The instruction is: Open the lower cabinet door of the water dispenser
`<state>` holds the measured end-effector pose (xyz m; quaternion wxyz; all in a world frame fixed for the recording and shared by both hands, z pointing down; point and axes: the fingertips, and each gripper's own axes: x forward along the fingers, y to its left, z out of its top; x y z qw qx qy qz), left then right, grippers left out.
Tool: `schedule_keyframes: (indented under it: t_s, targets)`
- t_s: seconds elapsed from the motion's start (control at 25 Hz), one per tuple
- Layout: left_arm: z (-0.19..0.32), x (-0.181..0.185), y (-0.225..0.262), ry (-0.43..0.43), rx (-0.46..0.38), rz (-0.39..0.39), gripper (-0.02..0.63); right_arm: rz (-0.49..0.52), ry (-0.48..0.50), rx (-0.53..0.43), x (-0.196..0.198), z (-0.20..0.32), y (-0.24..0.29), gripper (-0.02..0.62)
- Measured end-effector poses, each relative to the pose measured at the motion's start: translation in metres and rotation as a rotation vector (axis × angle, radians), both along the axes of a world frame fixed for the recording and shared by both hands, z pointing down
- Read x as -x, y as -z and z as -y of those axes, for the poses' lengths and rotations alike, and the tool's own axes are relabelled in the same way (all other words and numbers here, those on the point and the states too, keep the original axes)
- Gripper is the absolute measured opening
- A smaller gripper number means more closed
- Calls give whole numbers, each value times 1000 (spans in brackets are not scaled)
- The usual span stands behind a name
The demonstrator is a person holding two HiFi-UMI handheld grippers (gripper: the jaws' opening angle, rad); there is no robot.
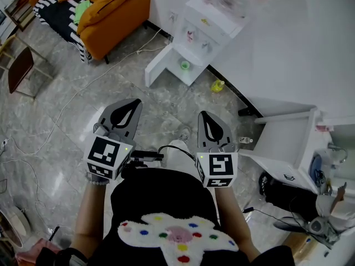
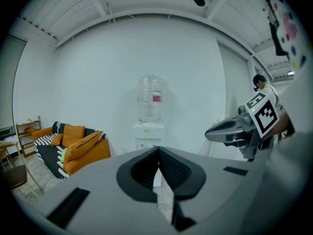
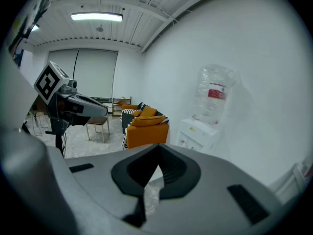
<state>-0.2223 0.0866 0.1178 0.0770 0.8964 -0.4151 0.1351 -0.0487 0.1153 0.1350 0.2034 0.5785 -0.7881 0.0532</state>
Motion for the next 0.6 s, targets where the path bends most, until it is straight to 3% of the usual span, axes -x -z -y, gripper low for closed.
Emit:
schedule_keyframes:
  t_s: [0.6]
  targets:
    - [3, -5, -1, -11, -1, -8, 12, -10, -5, 6, -3, -1, -1, 4]
